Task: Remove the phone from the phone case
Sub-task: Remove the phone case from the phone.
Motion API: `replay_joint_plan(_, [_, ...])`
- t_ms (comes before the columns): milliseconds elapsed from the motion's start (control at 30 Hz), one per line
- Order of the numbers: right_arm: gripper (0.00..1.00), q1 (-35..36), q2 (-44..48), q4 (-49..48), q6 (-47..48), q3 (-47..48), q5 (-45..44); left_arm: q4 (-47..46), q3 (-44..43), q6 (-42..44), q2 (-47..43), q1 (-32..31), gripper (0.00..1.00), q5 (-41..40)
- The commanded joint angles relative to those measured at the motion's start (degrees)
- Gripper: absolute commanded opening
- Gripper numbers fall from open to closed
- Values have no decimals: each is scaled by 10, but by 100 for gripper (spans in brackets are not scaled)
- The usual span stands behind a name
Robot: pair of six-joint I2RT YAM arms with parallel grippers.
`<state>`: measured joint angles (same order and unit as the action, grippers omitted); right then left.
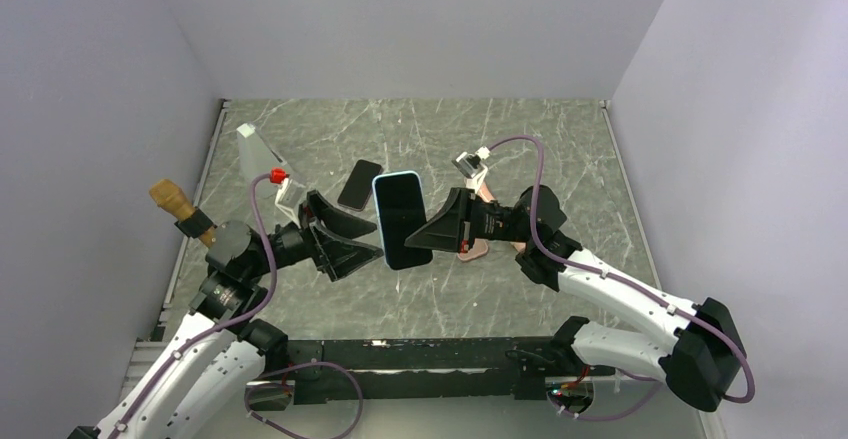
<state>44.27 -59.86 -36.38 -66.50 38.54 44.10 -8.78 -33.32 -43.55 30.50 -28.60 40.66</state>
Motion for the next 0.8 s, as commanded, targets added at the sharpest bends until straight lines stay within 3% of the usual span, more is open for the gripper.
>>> replay_joint_plan(0, [0,-4,5,-76,-15,17,7,-27,2,7,-8,-2,79,30])
replay_joint_plan(67, [0,-5,5,-77,-16,17,6,-42,14,-5,-7,-3,67,31])
replay_joint_plan(200, [0,-5,4,-76,-16,17,8,-69,35,-23,-3,-6,60,31])
replay_joint_plan(600, [0,-5,-6,-87,-20,11,10,-106,32,-36,32,-28,65,30])
replay_joint_plan(767, [0,-5,-7,-90,-21,8,9,-98,26,-35,58,-44,60,11])
